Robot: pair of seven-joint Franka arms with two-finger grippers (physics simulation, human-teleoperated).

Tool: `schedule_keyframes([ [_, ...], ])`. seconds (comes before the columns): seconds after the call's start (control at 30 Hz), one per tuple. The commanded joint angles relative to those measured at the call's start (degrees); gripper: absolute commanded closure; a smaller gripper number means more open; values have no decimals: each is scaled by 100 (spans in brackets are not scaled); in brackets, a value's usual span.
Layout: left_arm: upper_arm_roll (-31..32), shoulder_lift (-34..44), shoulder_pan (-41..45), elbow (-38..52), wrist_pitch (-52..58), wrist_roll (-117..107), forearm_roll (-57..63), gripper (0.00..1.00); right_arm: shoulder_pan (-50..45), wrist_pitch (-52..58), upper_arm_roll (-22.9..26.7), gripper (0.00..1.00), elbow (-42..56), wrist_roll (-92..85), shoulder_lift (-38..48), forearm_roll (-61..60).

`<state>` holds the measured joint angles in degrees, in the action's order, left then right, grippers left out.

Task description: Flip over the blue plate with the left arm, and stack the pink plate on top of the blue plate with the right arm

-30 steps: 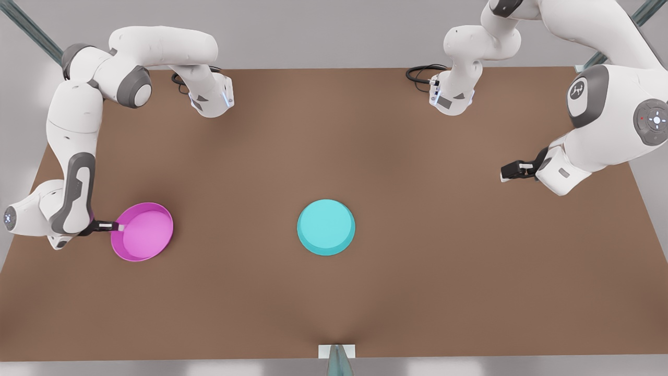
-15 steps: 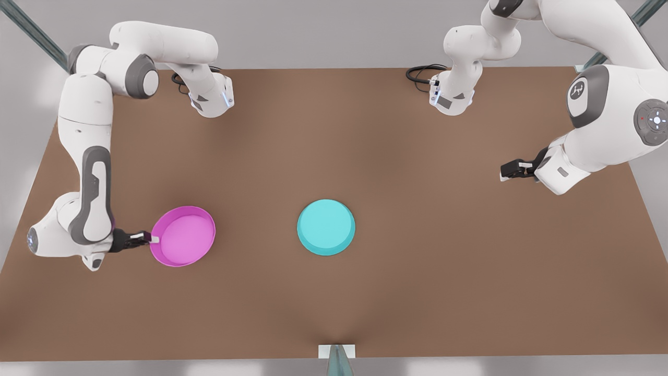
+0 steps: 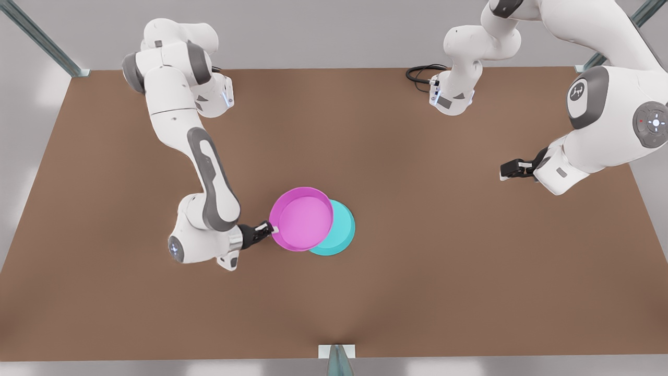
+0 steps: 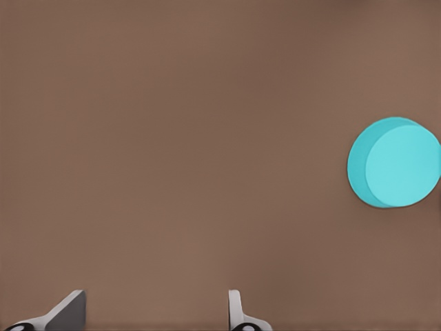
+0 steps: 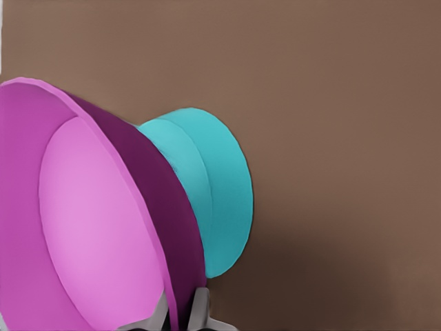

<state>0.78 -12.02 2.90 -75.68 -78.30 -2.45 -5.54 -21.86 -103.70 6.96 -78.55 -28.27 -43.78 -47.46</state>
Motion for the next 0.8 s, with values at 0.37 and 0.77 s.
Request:
schedule_keyframes([
  [0.37,10,-11,9,9,34,25,-9,0,-670,-1398,-2,0,94,2713,-403,-414],
  [0.77,18,-11,17,18,157,-54,9,0,788,2600,1659,0,1780,2651,344,1888],
])
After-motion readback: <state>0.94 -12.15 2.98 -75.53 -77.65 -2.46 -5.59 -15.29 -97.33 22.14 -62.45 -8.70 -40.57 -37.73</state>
